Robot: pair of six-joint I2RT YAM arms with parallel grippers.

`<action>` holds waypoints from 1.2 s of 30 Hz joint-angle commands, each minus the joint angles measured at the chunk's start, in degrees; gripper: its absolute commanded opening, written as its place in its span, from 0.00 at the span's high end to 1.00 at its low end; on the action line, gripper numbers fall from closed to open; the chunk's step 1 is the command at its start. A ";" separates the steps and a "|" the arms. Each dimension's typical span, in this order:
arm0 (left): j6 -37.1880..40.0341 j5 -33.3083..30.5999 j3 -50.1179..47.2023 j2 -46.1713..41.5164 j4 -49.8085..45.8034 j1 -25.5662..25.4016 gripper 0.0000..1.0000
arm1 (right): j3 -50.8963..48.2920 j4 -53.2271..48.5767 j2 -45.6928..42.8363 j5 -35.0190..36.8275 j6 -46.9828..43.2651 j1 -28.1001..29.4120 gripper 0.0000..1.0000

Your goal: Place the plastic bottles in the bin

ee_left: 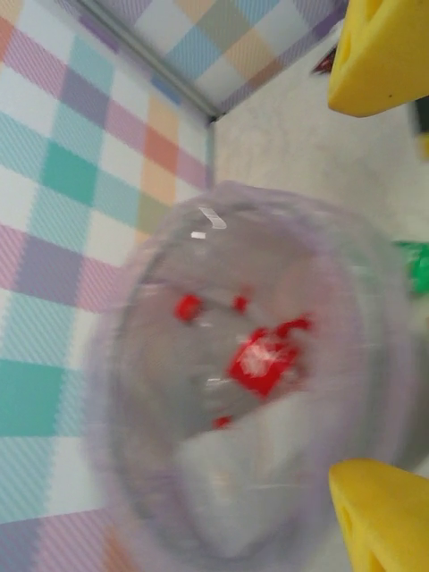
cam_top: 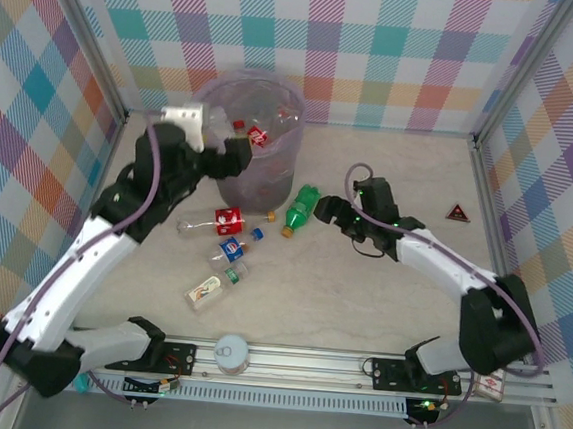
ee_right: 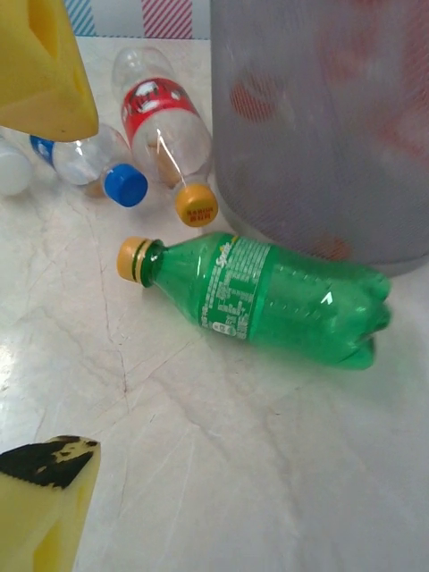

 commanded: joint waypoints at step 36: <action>-33.76 -3.25 -33.22 -6.39 16.76 -9.36 0.07 | 0.27 6.03 11.01 2.74 -1.86 3.86 0.49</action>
